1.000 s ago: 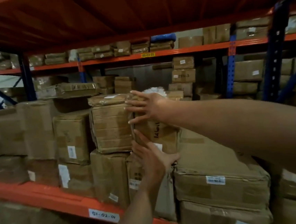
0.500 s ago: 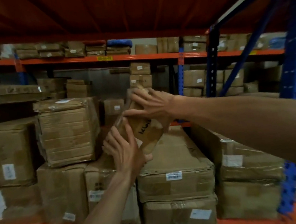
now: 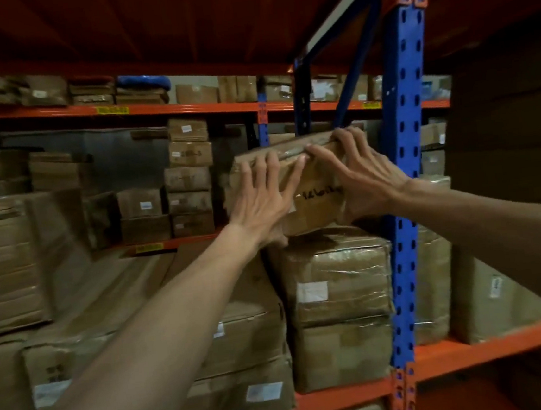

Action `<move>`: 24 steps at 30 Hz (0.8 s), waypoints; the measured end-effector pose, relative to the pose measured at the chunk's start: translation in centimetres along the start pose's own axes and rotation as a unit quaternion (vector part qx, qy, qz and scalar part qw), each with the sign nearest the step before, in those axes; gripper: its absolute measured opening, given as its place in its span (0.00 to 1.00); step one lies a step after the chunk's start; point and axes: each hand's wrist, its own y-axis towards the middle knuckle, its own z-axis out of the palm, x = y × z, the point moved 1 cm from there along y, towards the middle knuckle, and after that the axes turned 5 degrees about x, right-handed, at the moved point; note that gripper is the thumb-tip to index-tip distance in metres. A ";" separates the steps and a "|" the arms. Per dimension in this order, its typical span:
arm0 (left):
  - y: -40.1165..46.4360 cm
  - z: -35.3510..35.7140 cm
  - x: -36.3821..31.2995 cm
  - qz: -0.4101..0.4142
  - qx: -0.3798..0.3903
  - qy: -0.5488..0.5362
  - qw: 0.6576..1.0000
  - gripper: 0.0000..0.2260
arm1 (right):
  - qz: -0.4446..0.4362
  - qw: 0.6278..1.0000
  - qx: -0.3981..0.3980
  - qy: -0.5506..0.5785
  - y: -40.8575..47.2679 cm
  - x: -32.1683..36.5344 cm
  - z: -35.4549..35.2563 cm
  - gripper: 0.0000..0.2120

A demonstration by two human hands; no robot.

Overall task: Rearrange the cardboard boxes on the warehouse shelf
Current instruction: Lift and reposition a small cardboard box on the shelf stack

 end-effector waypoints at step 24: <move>2.8 1.6 -7.1 0.046 0.061 0.010 0.997 0.68 | 0.051 0.995 0.064 0.065 -5.1 -5.0 8.5 0.72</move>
